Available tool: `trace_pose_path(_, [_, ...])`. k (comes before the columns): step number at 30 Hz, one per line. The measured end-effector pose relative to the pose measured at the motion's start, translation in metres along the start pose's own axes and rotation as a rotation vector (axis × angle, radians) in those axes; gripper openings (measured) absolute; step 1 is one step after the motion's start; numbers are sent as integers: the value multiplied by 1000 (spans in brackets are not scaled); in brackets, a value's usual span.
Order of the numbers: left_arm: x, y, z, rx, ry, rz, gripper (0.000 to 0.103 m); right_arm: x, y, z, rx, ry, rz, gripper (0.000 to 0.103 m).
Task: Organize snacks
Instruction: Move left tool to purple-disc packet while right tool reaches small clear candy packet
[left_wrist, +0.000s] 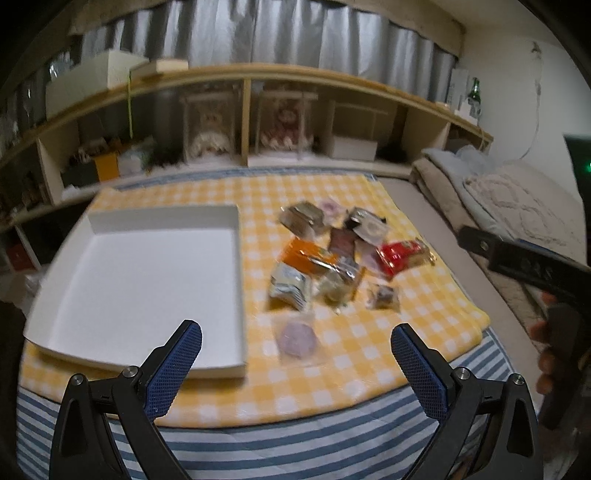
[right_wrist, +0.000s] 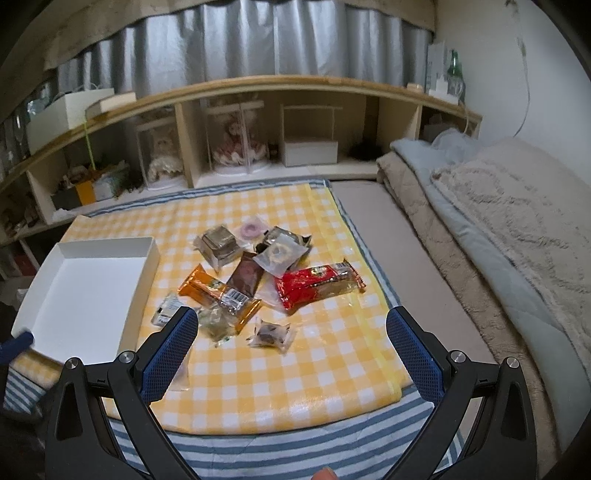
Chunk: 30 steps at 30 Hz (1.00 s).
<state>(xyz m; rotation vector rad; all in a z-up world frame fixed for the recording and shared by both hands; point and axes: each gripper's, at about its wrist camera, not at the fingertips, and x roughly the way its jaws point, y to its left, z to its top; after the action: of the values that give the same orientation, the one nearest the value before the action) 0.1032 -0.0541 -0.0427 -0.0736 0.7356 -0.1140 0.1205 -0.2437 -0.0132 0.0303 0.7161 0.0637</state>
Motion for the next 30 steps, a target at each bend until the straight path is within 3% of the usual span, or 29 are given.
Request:
trace_pose_path(10, [72,-13,-11,-115,115,-39,93,79,-10,9,84,226,113,103])
trace_pose_path(14, [101,-12,-15,-146,156,-60,84,110,-18,6,142,324,185,102])
trace_pose_path(16, [113,-10,-17,-163,179,-71,81,125,-26,6,213,359,261,76])
trace_pose_path(18, [124,-7,-18,-180,194,-82,78,135,-29,7,263,387,312,66])
trace_pose_path(24, [149,-2,-19,-206,236,-102,65,168,-25,8,292,442,415,59])
trace_pose_path(30, [168,3,-20,-218,250,-66,61,193,-12,-3,207,529,405,59])
